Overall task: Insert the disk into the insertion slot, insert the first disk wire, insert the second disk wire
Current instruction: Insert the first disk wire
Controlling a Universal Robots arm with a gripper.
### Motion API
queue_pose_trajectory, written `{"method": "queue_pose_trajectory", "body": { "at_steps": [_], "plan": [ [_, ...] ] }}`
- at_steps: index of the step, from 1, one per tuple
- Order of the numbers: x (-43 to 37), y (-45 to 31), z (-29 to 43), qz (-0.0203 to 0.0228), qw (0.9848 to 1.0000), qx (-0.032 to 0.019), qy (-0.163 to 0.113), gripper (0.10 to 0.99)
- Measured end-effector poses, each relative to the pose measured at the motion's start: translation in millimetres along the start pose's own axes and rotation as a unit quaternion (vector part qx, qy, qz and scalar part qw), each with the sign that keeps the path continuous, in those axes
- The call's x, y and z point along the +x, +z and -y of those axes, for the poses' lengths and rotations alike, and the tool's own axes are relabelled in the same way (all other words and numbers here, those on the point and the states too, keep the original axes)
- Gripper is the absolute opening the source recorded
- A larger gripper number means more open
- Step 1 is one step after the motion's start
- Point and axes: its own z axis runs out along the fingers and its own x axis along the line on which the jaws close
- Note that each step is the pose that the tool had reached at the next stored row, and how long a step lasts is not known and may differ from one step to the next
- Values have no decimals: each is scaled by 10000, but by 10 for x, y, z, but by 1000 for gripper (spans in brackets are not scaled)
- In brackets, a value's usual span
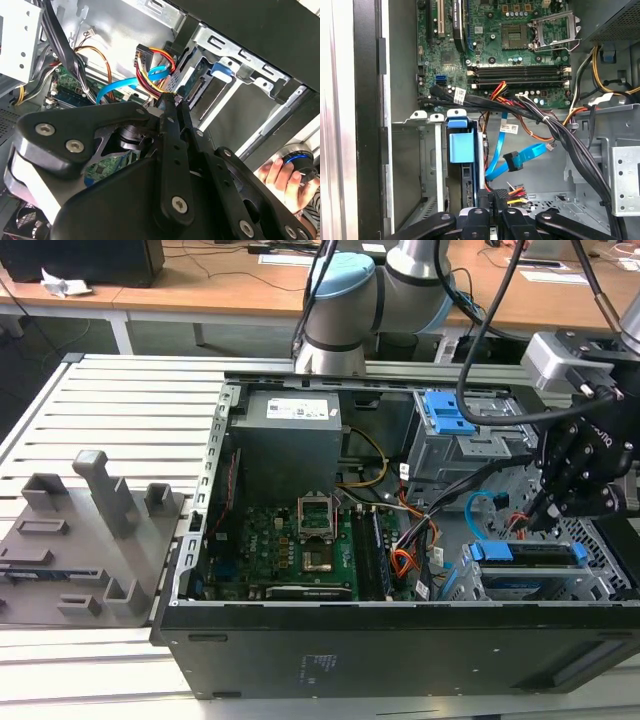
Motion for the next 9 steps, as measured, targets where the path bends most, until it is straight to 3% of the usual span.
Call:
{"method": "queue_pose_trajectory", "body": {
  "at_steps": [9],
  "plan": [
    [107, 36, 28, 0, 10000, -1, 0, 161]
  ]
}}
